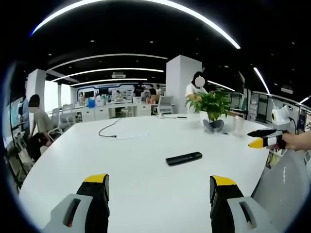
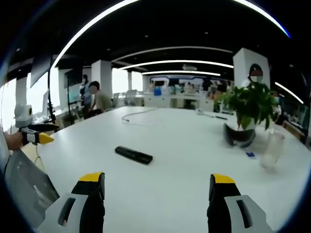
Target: Press the specified remote control buttons in sequence, fully releasing each button before pressing the next.
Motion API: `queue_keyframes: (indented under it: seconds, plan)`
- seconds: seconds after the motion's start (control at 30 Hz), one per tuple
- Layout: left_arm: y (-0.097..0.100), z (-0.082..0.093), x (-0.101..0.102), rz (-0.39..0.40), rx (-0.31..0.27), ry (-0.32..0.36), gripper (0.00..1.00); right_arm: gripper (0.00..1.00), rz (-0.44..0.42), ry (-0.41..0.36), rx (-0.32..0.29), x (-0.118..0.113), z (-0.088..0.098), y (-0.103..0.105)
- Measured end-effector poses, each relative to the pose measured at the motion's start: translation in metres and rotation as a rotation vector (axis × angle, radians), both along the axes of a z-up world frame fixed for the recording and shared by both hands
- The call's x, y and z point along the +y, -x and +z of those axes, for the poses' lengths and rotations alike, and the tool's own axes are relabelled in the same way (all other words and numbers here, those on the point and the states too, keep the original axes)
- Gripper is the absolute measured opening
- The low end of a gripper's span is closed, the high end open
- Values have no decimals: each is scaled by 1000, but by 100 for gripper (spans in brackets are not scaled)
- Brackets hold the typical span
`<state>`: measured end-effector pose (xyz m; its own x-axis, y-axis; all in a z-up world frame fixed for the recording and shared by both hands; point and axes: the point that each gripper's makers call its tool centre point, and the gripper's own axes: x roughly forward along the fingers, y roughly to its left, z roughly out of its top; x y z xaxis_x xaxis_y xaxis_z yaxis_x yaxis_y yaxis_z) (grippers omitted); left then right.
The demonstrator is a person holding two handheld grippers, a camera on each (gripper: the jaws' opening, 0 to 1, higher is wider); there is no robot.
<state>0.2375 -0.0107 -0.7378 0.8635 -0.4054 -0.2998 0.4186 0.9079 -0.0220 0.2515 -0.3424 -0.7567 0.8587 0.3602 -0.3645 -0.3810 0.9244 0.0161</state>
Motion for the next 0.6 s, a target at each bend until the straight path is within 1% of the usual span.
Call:
queue_keyframes:
  seconds: [0.23, 0.37, 0.43, 0.53, 0.6]
  plan:
    - [0, 0, 0, 3, 4, 5, 88, 87, -1, 1, 1, 0, 0, 0]
    - [0, -1, -1, -2, 2, -4, 89, 87, -2, -6, 0, 0, 0, 0]
    - [-1, 2, -2, -1, -7, 10, 90, 87, 0, -2, 0, 0, 0, 0]
    - [0, 1, -5, -16, 3, 23, 90, 86, 1, -3, 2, 0, 0, 0]
    - [1, -1, -10, -40, 14, 33, 91, 86, -7, -8, -9, -2, 2, -1]
